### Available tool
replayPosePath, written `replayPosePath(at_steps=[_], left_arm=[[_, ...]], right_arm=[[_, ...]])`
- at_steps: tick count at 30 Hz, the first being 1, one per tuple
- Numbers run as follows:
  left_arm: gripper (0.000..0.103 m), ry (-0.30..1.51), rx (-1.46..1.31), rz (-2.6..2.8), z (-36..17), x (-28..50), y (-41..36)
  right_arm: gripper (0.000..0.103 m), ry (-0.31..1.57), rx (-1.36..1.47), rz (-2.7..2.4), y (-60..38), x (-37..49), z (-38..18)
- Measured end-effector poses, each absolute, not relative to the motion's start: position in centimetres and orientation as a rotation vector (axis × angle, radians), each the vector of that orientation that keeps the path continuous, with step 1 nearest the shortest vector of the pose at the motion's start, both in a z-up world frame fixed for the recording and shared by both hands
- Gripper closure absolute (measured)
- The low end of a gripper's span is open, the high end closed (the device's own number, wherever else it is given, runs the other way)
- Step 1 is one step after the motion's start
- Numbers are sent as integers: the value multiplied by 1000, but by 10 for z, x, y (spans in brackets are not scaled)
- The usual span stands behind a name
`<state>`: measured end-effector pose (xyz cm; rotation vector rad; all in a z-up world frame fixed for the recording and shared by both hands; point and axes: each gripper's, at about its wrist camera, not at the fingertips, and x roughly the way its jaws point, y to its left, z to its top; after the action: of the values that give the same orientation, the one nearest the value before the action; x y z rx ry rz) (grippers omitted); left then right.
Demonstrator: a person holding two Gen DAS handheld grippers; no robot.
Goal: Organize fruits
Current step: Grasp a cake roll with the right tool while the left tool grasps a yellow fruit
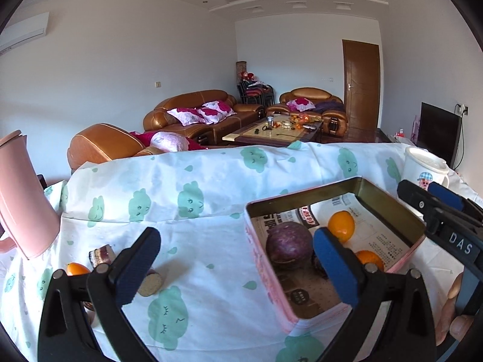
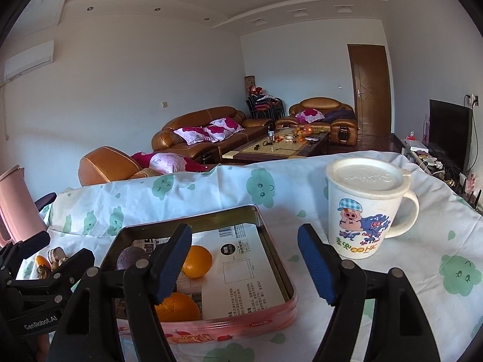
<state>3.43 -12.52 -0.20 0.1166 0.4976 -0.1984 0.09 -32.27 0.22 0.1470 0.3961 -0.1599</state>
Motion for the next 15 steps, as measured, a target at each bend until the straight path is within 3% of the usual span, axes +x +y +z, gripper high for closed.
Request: replayPosePath(at_steps=[15], left_arm=[[0,556,106,-90,-14,39,-67]], right_arm=[[29,408,140,-163,-282,-10,-2]])
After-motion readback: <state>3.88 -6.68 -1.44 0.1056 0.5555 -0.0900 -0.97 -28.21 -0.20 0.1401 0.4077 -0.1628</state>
